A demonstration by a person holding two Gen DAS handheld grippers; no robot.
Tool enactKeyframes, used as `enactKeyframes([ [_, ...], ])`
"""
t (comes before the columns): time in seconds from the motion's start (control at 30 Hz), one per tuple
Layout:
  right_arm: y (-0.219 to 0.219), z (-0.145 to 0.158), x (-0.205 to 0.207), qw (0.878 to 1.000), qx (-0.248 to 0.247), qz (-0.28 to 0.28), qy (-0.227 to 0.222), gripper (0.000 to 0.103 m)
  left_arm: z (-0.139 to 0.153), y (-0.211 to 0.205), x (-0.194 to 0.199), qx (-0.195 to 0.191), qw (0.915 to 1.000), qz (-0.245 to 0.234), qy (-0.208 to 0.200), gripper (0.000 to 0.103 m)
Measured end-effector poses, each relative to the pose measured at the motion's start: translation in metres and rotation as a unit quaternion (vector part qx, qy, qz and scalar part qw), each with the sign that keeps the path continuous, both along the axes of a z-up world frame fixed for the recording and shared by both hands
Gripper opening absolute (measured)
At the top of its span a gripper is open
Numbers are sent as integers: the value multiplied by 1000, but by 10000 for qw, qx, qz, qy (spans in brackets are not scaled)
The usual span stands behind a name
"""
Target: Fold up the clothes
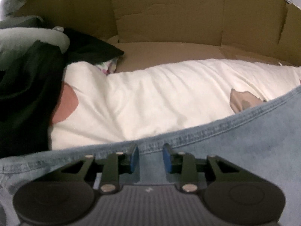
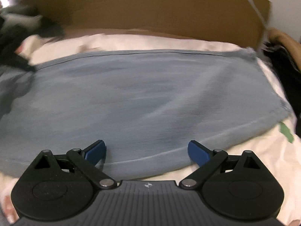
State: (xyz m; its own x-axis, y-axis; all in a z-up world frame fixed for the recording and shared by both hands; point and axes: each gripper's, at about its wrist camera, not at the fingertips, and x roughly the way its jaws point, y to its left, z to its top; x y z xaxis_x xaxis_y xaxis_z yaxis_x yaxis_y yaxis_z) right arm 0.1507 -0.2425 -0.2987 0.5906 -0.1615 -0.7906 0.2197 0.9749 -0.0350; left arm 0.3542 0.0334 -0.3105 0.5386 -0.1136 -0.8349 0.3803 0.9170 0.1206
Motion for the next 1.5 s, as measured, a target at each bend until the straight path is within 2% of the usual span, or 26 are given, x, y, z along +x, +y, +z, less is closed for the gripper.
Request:
enactKeyframes([
  [0.23,-82,0,-4,9971,242,-725,39,96,22,4,-29,-2,10000,69,-43,33],
  [0.37,-127,6,-19,9902,574,-1269,-144,85,32,16,-48,-110,9999,25,-62,33],
  [0.53,-170,6,-21,9789,822,-1837,-342,85,47,37,-76,-258,9996,59,14,34],
  [0.73,-196,2,-18,9651,1165,-2274,-581,85,64,69,-116,-280,9996,81,53,39],
  [0.93,-212,-10,-23,9409,1693,-2809,-845,83,67,110,-146,-347,9983,376,285,40],
  [1.13,-222,-11,-16,9403,1573,-2866,-947,64,56,132,-171,-257,9964,588,555,40],
  [1.17,-225,-11,-15,9393,1585,-2887,-963,56,54,132,-174,-219,9964,572,585,40],
  [1.2,-228,-10,-15,9376,1609,-2920,-986,39,53,132,-177,-197,9964,554,607,40],
  [1.23,-233,-9,-16,9345,1658,-2979,-1019,28,52,131,-180,-179,9965,527,619,40],
  [1.27,-238,-7,-19,9302,1726,-3060,-1060,12,51,130,-182,-161,9966,500,630,40],
  [1.3,-241,-6,-21,9284,1761,-3080,-1101,6,51,130,-184,-146,9968,475,625,40],
  [1.5,-236,6,-26,9357,1553,-2890,-1296,2,53,126,-191,-91,9978,303,586,40],
])
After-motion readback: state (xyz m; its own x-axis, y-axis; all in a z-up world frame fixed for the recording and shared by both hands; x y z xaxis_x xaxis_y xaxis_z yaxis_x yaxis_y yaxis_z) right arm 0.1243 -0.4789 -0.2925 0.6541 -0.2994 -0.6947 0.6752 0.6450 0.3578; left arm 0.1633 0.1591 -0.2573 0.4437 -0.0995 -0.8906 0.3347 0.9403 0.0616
